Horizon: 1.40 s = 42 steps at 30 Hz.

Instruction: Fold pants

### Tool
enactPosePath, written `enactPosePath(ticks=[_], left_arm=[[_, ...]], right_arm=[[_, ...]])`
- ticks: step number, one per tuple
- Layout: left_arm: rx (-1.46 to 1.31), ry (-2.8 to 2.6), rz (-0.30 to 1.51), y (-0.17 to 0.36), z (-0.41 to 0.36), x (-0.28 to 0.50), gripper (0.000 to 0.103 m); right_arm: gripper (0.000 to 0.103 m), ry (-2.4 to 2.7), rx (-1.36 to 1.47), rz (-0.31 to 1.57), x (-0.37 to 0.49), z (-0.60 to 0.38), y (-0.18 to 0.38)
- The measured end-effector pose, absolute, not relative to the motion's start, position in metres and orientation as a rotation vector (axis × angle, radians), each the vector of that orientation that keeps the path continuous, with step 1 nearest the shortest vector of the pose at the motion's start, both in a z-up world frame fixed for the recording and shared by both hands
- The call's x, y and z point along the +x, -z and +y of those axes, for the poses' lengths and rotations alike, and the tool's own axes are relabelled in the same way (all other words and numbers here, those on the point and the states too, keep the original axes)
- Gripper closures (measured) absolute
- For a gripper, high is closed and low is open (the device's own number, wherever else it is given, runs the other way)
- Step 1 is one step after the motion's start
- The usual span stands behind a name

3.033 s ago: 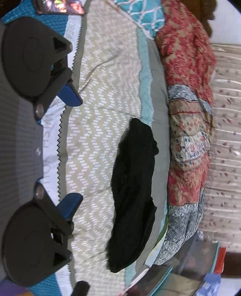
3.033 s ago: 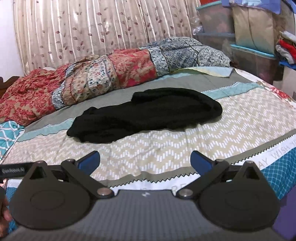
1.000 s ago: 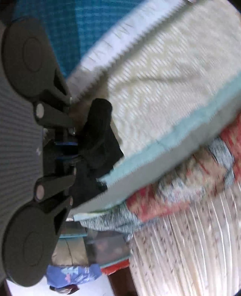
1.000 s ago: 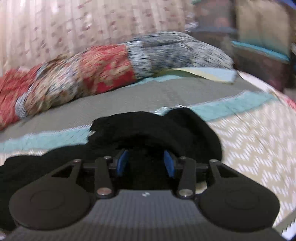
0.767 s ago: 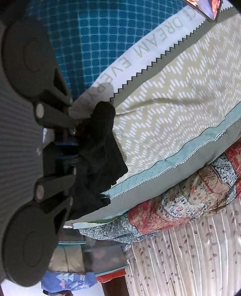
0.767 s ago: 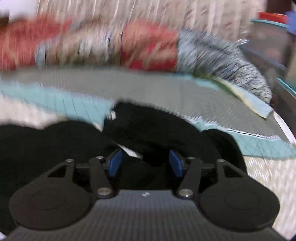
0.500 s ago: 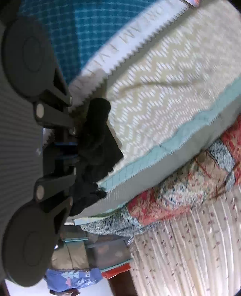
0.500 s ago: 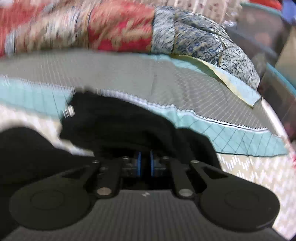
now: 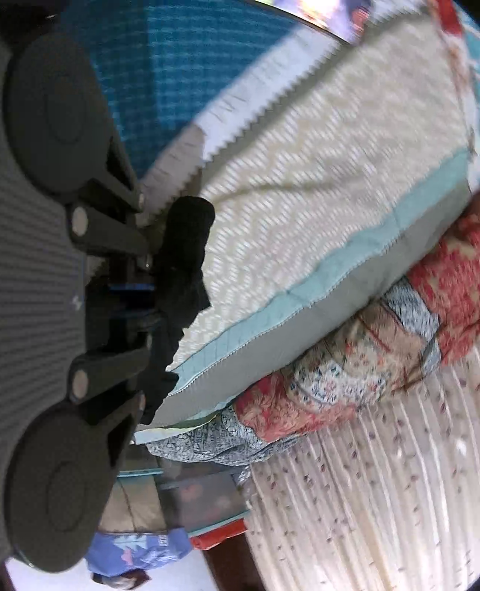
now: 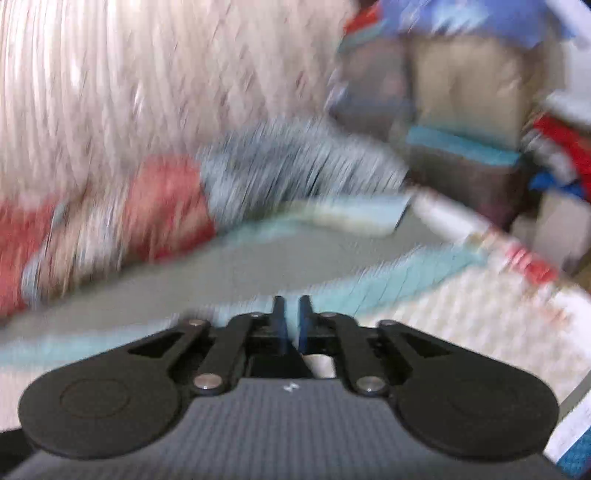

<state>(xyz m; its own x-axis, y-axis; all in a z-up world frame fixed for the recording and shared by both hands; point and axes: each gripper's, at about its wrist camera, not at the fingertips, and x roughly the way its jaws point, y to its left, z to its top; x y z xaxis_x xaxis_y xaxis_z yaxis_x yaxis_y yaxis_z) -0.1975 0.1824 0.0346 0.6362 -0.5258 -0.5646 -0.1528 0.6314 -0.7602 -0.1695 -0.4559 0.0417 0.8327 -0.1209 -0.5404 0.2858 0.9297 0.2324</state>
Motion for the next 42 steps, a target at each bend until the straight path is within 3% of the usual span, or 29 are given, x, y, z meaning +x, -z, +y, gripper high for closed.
enactPosePath(ticks=[1, 2, 3, 7, 8, 10, 14, 17, 20, 23, 24, 28, 30, 34, 36, 38, 40, 42], left_arm=[[-0.897, 0.244, 0.872, -0.033, 0.185, -0.202, 0.095], [-0.903, 0.243, 0.865, -0.033, 0.188, -0.205, 0.095], [-0.903, 0.241, 0.859, -0.034, 0.19, -0.21, 0.095], [-0.876, 0.232, 0.853, -0.043, 0.187, -0.22, 0.095], [-0.871, 0.231, 0.852, -0.045, 0.186, -0.222, 0.095], [-0.861, 0.233, 0.852, -0.046, 0.184, -0.223, 0.095], [-0.829, 0.236, 0.864, -0.042, 0.179, -0.218, 0.095], [-0.829, 0.248, 0.905, -0.029, 0.175, -0.21, 0.095], [-0.829, 0.279, 0.951, -0.013, 0.167, -0.206, 0.094], [-0.784, 0.305, 1.025, 0.003, 0.151, -0.202, 0.094], [-0.743, 0.3, 1.05, 0.007, 0.144, -0.201, 0.093], [-0.584, 0.301, 1.137, 0.01, 0.131, -0.206, 0.09], [-0.583, 0.324, 1.095, -0.006, 0.146, -0.215, 0.086], [-0.591, 0.277, 0.84, -0.063, 0.187, -0.216, 0.067], [-0.5, 0.252, 0.791, -0.077, 0.179, -0.191, 0.067], [-0.395, 0.316, 0.788, -0.072, 0.152, -0.15, 0.065], [-0.339, 0.407, 0.836, -0.048, 0.115, -0.1, 0.051], [-0.278, 0.463, 0.878, -0.019, 0.083, -0.062, 0.048]], right_arm=[[0.044, 0.184, 0.284, 0.576, -0.154, -0.441, -0.033], [0.029, 0.161, 0.249, 0.603, -0.138, -0.425, -0.026], [0.027, 0.139, 0.214, 0.627, -0.122, -0.41, -0.017], [0.027, 0.081, 0.019, 0.712, -0.056, -0.363, 0.017], [0.043, 0.115, -0.043, 0.749, -0.039, -0.36, 0.026], [0.093, 0.154, -0.008, 0.803, -0.026, -0.373, 0.029], [0.094, 0.196, 0.384, 0.499, -0.093, -0.458, -0.037], [0.094, 0.281, 0.49, 0.326, -0.181, -0.507, -0.061], [0.094, 0.43, 0.522, 0.313, -0.257, -0.54, -0.05], [0.093, 0.545, 0.491, 0.468, -0.297, -0.549, -0.012], [0.092, 0.565, 0.493, 0.538, -0.298, -0.551, 0.004], [0.057, 0.588, 0.506, 0.786, -0.29, -0.55, 0.051], [0.057, 0.584, 0.512, 0.734, -0.303, -0.548, 0.04], [0.056, 0.509, 0.599, 0.605, -0.306, -0.544, 0.012], [0.056, 0.44, 0.601, 0.542, -0.286, -0.538, 0.0], [0.056, 0.38, 0.574, 0.526, -0.25, -0.531, -0.002], [0.056, 0.326, 0.571, 0.523, -0.21, -0.528, 0.004], [0.056, 0.286, 0.568, 0.54, -0.165, -0.528, 0.014]])
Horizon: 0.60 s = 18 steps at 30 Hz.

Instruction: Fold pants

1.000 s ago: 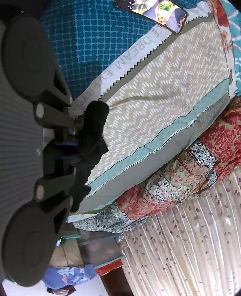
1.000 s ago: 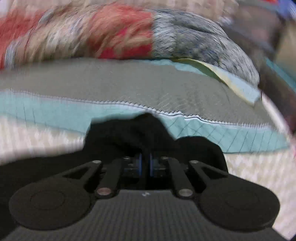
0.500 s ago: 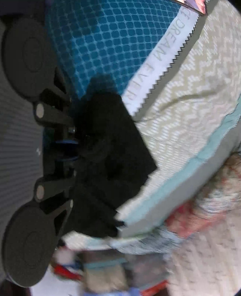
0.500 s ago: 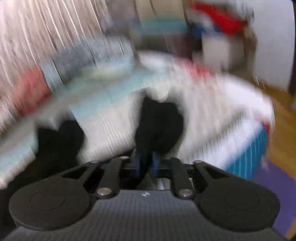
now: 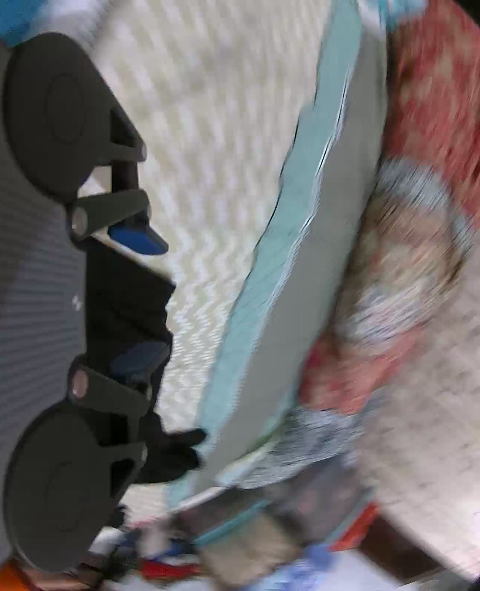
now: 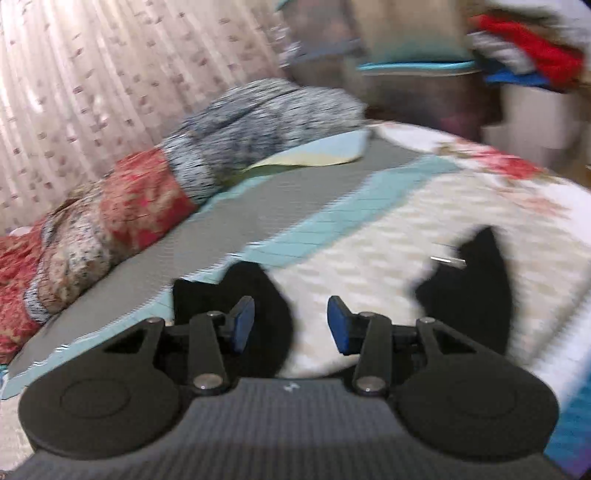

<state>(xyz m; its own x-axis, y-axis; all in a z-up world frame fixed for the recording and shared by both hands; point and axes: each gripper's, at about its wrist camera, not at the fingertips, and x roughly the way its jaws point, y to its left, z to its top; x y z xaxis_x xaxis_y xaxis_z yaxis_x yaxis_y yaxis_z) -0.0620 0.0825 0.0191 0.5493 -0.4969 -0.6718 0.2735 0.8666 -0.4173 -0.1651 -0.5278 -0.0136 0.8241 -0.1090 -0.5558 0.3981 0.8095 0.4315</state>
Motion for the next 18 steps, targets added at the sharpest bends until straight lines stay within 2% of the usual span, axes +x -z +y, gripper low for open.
enactPosePath(ticks=[5, 6, 7, 8, 9, 10, 11, 12, 14, 18], left_arm=[[-0.191, 0.445, 1.038, 0.071, 0.027, 0.0, 0.037], [-0.167, 0.431, 0.975, 0.073, 0.019, -0.007, 0.033], [-0.121, 0.449, 0.939, 0.069, 0.006, -0.014, 0.049], [-0.087, 0.509, 0.947, 0.067, -0.007, -0.02, 0.055], [-0.078, 0.548, 0.957, 0.066, -0.015, -0.026, 0.059], [-0.055, 0.558, 0.936, 0.062, -0.024, -0.037, 0.067], [-0.018, 0.559, 0.907, 0.057, -0.028, -0.043, 0.075], [0.011, 0.551, 0.873, 0.05, -0.028, -0.051, 0.083], [-0.096, 0.51, 0.813, 0.026, 0.0, -0.06, 0.084], [-0.366, 0.383, 0.697, -0.014, 0.081, -0.078, 0.086]], right_arm=[[0.047, 0.293, 0.501, 0.615, -0.082, -0.522, 0.037], [0.044, 0.3, 0.487, 0.633, -0.071, -0.521, 0.042], [0.038, 0.299, 0.475, 0.652, -0.06, -0.519, 0.048], [0.032, 0.291, 0.472, 0.672, -0.051, -0.518, 0.054], [0.032, 0.276, 0.476, 0.702, -0.046, -0.518, 0.062], [0.041, 0.257, 0.482, 0.753, -0.037, -0.516, 0.071], [0.08, 0.244, 0.466, 0.81, -0.029, -0.512, 0.077], [0.085, 0.252, 0.448, 0.804, -0.029, -0.508, 0.073], [0.089, 0.259, 0.47, 0.625, -0.053, -0.507, 0.043], [0.089, 0.294, 0.568, 0.328, -0.151, -0.52, -0.007]])
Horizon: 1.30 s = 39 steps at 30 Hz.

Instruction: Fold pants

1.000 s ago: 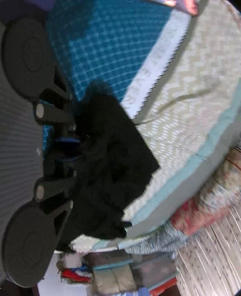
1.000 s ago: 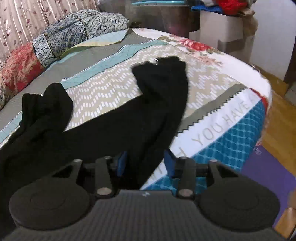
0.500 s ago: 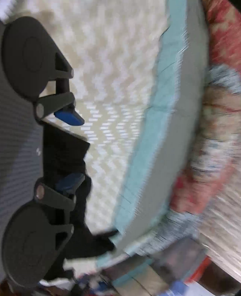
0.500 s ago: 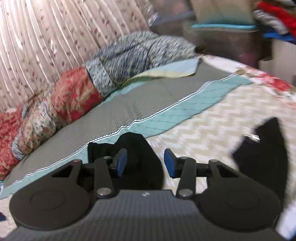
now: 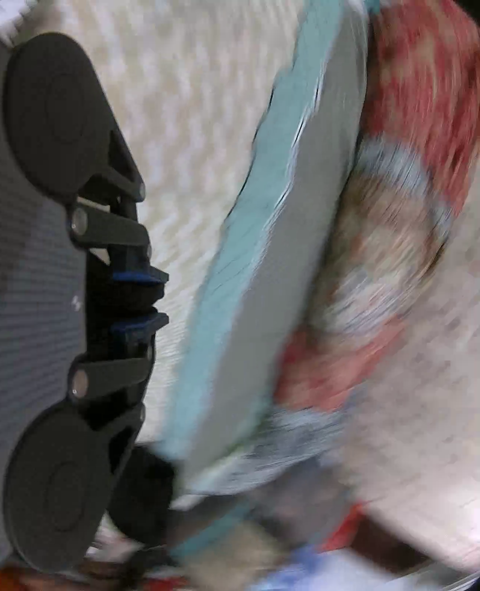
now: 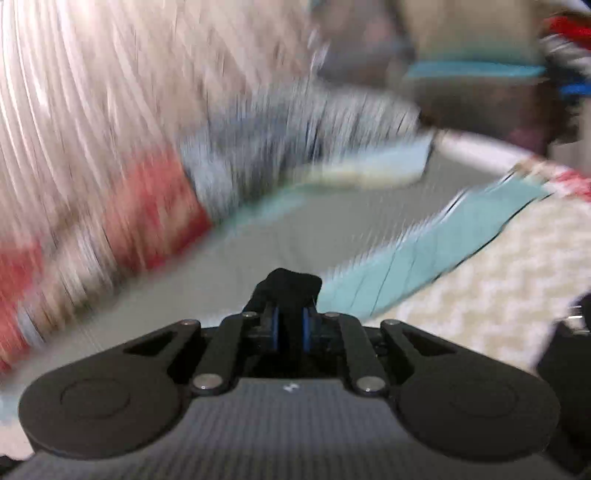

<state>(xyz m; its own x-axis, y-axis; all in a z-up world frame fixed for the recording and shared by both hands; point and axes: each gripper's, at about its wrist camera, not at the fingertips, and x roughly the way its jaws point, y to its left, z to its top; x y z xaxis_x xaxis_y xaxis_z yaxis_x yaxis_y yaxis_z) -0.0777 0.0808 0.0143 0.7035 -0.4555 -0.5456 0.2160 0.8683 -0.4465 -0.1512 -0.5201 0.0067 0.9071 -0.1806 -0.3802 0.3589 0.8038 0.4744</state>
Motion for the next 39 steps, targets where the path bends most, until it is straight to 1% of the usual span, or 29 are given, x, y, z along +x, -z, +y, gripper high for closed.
enactPosePath(ticks=[2, 3, 4, 5, 6, 7, 9, 12, 14, 15, 16, 17, 18, 19, 21, 23, 24, 25, 26, 27, 28, 29, 30, 31, 34, 36, 39], left_arm=[[-0.429, 0.335, 0.666, -0.021, 0.11, -0.096, 0.088], [-0.459, 0.325, 0.665, -0.021, 0.119, -0.102, 0.095], [-0.488, 0.31, 0.667, -0.019, 0.13, -0.112, 0.094], [-0.511, 0.3, 0.674, -0.017, 0.136, -0.119, 0.094], [-0.535, 0.298, 0.685, -0.016, 0.146, -0.125, 0.094], [-0.56, 0.303, 0.701, -0.011, 0.151, -0.133, 0.094], [-0.56, 0.3, 0.72, -0.008, 0.157, -0.139, 0.094], [-0.541, 0.312, 0.742, 0.0, 0.146, -0.139, 0.094], [-0.501, 0.323, 0.746, 0.003, 0.14, -0.138, 0.09], [-0.47, 0.307, 0.743, 0.002, 0.137, -0.136, 0.085], [-0.432, 0.286, 0.743, 0.003, 0.131, -0.131, 0.065], [-0.398, 0.274, 0.744, 0.005, 0.125, -0.124, 0.049], [-0.371, 0.265, 0.742, 0.007, 0.12, -0.119, 0.014], [-0.344, 0.258, 0.743, 0.01, 0.116, -0.114, 0.001], [-0.272, 0.287, 0.773, 0.021, 0.105, -0.103, 0.001], [-0.218, 0.299, 0.824, 0.03, 0.095, -0.096, 0.001], [-0.191, 0.306, 0.826, 0.033, 0.089, -0.096, 0.005], [-0.173, 0.322, 0.824, 0.036, 0.085, -0.095, 0.023], [-0.138, 0.345, 0.845, 0.04, 0.079, -0.091, 0.039], [-0.104, 0.352, 0.873, 0.045, 0.074, -0.086, 0.071], [-0.097, 0.343, 0.89, 0.048, 0.073, -0.081, 0.082], [-0.113, 0.327, 0.889, 0.049, 0.074, -0.075, 0.086], [-0.14, 0.324, 0.88, 0.046, 0.078, -0.071, 0.094], [-0.189, 0.314, 0.851, 0.038, 0.086, -0.068, 0.094], [-0.307, 0.28, 0.734, 0.012, 0.113, -0.065, 0.096], [-0.354, 0.253, 0.695, 0.005, 0.124, -0.062, 0.097], [-0.368, 0.207, 0.669, 0.001, 0.135, -0.051, 0.097]], right_arm=[[0.086, 0.325, 0.552, 0.289, -0.205, -0.517, -0.006], [0.083, 0.34, 0.555, 0.318, -0.225, -0.516, 0.001], [0.069, 0.363, 0.559, 0.369, -0.242, -0.514, 0.01], [0.049, 0.416, 0.543, 0.452, -0.258, -0.513, 0.024], [0.044, 0.475, 0.511, 0.508, -0.27, -0.51, 0.035], [0.043, 0.547, 0.47, 0.56, -0.282, -0.509, 0.046], [0.043, 0.619, 0.454, 0.607, -0.293, -0.512, 0.055], [0.043, 0.596, 0.51, 0.525, -0.289, -0.52, 0.035], [0.043, 0.55, 0.456, 0.478, -0.256, -0.518, 0.016], [0.043, 0.511, 0.413, 0.469, -0.235, -0.513, 0.007], [0.041, 0.466, 0.375, 0.473, -0.218, -0.508, 0.001], [0.038, 0.397, 0.328, 0.491, -0.191, -0.503, -0.004], [0.037, 0.339, 0.296, 0.508, -0.169, -0.498, -0.007], [0.036, 0.296, 0.27, 0.531, -0.147, -0.493, -0.006], [0.035, 0.218, 0.223, 0.619, -0.103, -0.484, 0.002], [0.032, 0.126, 0.21, 0.781, -0.066, -0.478, 0.018], [0.031, 0.114, 0.203, 0.856, -0.056, -0.473, 0.029], [0.032, 0.119, 0.182, 0.951, -0.047, -0.469, 0.043], [0.037, 0.152, 0.141, 1.013, -0.043, -0.465, 0.054], [0.041, 0.187, 0.099, 1.007, -0.045, -0.464, 0.061], [0.057, 0.213, 0.088, 0.961, -0.051, -0.466, 0.062], [0.082, 0.241, 0.126, 0.932, -0.056, -0.472, 0.057], [0.082, 0.249, 0.202, 0.891, -0.062, -0.48, 0.049], [0.084, 0.258, 0.269, 0.817, -0.071, -0.489, 0.038], [0.085, 0.279, 0.418, 0.535, -0.099, -0.512, -0.015], [0.085, 0.286, 0.537, 0.355, -0.113, -0.532, -0.049], [0.085, 0.367, 0.612, 0.14, -0.115, -0.549, -0.09]])
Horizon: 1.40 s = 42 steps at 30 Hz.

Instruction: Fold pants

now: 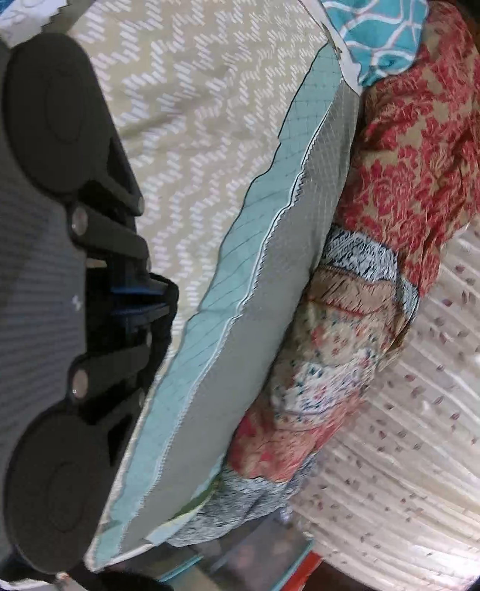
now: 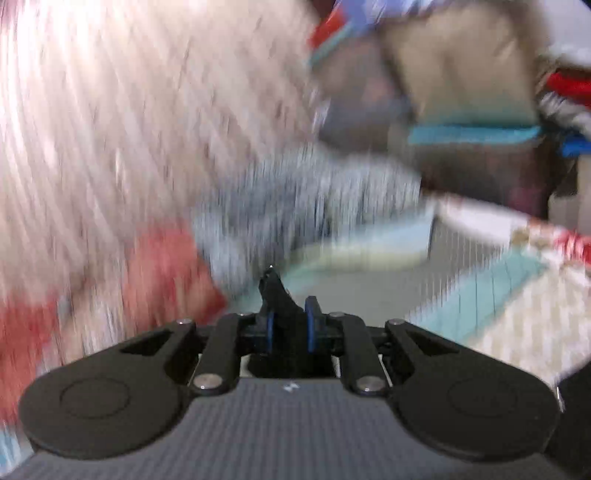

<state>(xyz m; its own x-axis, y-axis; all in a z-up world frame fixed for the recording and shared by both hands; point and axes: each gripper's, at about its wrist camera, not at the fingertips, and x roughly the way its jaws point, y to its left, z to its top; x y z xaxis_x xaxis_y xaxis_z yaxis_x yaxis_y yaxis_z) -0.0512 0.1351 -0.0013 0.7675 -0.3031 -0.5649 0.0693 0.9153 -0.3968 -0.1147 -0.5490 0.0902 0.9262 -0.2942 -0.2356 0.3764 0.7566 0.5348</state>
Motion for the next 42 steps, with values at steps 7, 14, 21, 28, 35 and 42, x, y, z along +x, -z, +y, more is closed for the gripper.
enactPosePath(ticks=[7, 14, 21, 28, 35, 42], left_arm=[[-0.384, 0.1, 0.684, 0.027, 0.133, -0.031, 0.097], [-0.369, 0.064, 0.73, 0.036, 0.142, -0.037, 0.06], [-0.35, 0.108, 0.802, 0.046, 0.125, -0.002, 0.007], [-0.212, 0.151, 0.832, 0.065, 0.086, 0.005, 0.057], [-0.211, 0.153, 0.782, 0.049, 0.09, -0.009, 0.07], [-0.335, 0.154, 0.678, 0.027, 0.109, -0.04, 0.071]], right_arm=[[0.082, 0.739, 0.608, 0.13, -0.059, -0.588, -0.08], [0.062, 0.875, 0.635, 0.405, -0.071, -0.588, 0.001], [0.037, 0.536, 0.643, 0.579, -0.008, -0.561, 0.0], [0.035, 0.643, 0.78, 0.697, 0.043, -0.58, 0.056], [0.097, 0.64, 0.741, 0.468, -0.019, -0.603, 0.01], [0.09, 0.706, 0.696, 0.487, -0.149, -0.609, 0.005]])
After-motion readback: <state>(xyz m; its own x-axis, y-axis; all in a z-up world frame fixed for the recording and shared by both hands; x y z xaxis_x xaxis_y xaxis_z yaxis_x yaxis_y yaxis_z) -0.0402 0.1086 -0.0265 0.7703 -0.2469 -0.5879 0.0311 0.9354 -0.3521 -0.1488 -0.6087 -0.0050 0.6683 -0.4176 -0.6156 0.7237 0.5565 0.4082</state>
